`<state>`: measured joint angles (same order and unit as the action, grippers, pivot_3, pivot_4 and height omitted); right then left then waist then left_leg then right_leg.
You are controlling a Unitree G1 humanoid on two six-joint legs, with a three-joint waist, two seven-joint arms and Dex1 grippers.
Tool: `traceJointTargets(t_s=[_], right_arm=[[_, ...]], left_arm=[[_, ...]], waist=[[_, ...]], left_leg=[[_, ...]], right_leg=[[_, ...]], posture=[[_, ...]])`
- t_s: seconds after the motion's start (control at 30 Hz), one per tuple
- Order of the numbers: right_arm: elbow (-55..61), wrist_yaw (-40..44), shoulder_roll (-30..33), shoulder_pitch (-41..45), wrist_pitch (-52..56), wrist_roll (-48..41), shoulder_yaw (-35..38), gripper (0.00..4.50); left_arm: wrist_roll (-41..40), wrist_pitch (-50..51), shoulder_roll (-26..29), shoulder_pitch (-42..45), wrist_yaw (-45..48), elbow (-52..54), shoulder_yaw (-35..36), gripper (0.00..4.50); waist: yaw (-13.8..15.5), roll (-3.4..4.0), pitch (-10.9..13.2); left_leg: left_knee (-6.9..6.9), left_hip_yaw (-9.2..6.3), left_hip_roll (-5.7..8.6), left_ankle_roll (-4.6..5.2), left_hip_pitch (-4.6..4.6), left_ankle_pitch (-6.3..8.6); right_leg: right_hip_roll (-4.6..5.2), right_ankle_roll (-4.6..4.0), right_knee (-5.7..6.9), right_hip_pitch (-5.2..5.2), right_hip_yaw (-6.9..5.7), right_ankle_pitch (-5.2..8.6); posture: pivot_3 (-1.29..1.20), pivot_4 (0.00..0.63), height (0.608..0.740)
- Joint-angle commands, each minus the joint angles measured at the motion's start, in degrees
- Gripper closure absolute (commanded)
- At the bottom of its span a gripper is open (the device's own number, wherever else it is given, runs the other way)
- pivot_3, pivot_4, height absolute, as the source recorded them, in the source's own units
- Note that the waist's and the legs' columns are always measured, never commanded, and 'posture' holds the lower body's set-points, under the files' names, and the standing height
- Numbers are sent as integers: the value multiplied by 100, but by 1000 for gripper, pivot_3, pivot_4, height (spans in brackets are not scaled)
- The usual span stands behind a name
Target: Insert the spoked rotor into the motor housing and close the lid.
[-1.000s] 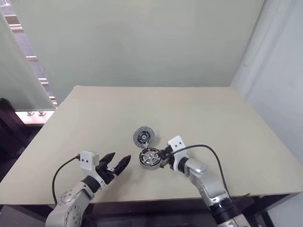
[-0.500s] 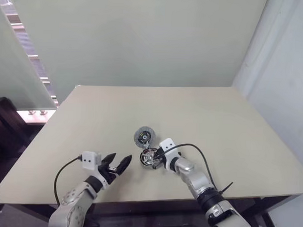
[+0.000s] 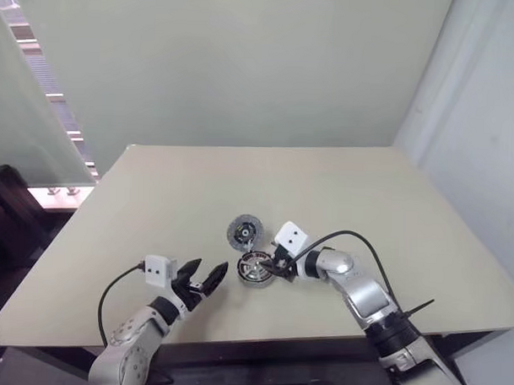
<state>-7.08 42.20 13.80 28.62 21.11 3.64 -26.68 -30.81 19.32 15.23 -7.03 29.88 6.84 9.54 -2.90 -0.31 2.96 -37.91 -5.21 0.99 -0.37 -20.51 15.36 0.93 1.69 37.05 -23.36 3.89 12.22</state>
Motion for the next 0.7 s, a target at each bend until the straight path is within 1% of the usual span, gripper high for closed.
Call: traceJointTargets(t_s=[0.03,0.13,0.2,0.23,0.37,0.4,0.5,0.7], right_arm=[[522,526,335,315,-86,365,-448,782],[496,832,489,479,-300,625,-841,754],[408,943,519,557,-446,799,-1030,754],[361,966,524,586,-515,880,-1097,754],[-114,942,548,867,-984,1543,-1564,754],[-206,941,532,921,-1035,1639,-1625,754],[-398,983,462,1055,-1076,1864,-1729,754],[-826,1141,323,1271,-1071,2297,-1920,754]], left_arm=[[-18,25,-27,111,-1,36,1,0],[-198,345,-111,122,-161,65,84,634],[-263,523,-150,140,-298,68,141,1300],[-269,584,-166,152,-369,63,167,1715],[5,859,-140,270,-980,-194,296,3085],[-3,890,-151,298,-1053,-241,341,3481],[-97,1059,-205,334,-1225,-251,439,4487],[31,1127,-230,303,-1277,-217,341,4487]], waist=[[2,-1,0],[3,-1,-1],[3,-2,0],[3,-2,0],[4,-3,-1],[4,-4,-1],[7,-5,-1],[6,-5,-2]], left_leg=[[-1,0,0,0,0,0],[0,0,0,0,0,0],[0,-3,0,0,0,0],[0,-4,0,0,-1,0],[-2,-7,0,0,1,0],[-3,-6,0,-1,2,0],[-4,-8,0,-1,1,0],[0,-15,5,-2,-1,0]], right_leg=[[0,0,0,0,-1,0],[0,0,-1,0,-2,0],[0,1,-1,1,-4,0],[0,1,-1,0,-4,0],[0,1,-1,2,-6,0],[0,1,-1,3,-6,0],[1,1,-1,2,-6,0],[4,1,-1,2,-6,-1]], posture=[[0,0,740],[0,0,740],[0,0,740],[0,0,740],[0,0,740],[0,0,740],[0,0,740],[0,0,740]])
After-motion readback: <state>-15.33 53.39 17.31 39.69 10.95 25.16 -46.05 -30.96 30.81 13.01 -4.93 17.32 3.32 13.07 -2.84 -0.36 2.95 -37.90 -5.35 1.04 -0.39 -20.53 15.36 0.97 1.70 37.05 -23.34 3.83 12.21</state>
